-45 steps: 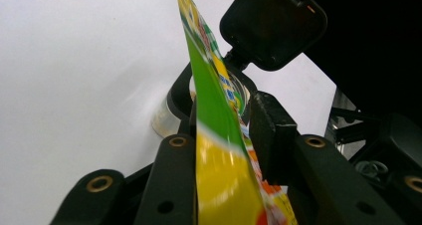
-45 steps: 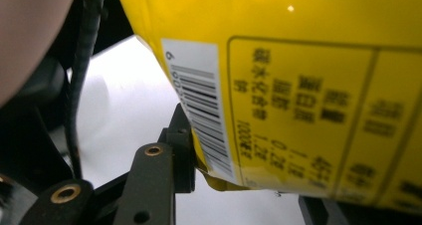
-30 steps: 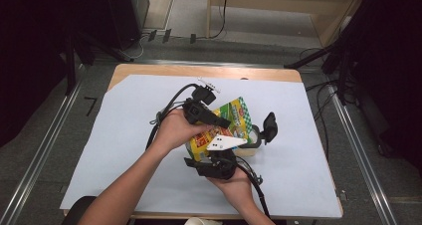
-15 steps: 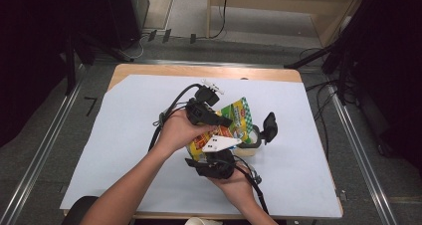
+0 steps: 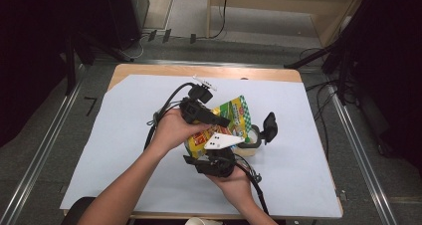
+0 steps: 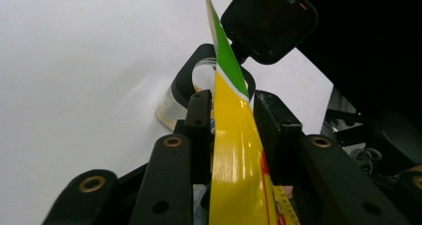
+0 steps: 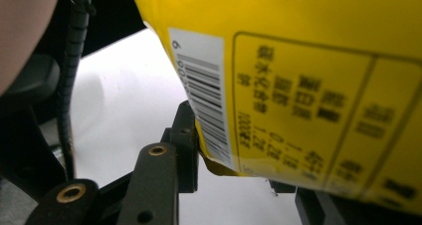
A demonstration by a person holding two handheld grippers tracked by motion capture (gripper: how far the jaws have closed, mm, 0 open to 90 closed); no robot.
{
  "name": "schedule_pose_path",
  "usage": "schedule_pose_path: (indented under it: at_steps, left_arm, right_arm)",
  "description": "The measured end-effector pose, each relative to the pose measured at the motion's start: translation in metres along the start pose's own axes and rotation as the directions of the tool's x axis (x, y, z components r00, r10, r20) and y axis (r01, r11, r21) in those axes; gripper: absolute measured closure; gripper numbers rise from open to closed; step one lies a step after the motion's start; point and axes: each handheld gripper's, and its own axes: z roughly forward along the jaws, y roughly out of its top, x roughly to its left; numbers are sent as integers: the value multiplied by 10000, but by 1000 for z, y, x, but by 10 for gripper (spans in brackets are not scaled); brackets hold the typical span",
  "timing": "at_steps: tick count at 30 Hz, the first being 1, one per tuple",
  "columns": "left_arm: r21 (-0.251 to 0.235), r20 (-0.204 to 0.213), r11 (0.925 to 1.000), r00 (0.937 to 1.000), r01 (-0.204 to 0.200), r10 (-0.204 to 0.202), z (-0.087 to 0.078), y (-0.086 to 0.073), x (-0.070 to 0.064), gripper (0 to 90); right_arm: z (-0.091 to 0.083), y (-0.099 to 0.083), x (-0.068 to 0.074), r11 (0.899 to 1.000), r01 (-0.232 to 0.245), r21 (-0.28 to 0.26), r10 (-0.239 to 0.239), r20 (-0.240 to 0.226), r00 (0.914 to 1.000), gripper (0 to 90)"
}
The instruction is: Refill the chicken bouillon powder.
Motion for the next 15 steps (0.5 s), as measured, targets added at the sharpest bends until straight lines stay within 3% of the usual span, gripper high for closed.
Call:
schedule_pose_path:
  at_steps: [9,11,15]
  left_arm:
    - [-162,78,9998,9999,84,-82,-12,-2,2,626]
    - [-163,119,9998,9998,141,-139,-13,-3,2,631]
    - [-28,-51,9998,9998,-183,183,-13,-3,-1,694]
  right_arm:
    - [-3,1,-3,9992,-329,-225,329,-19,9995,649]
    - [-3,1,-4,9986,-436,-292,433,-80,9990,649]
    - [-4,-1,-5,9980,-569,-261,568,-58,9984,655]
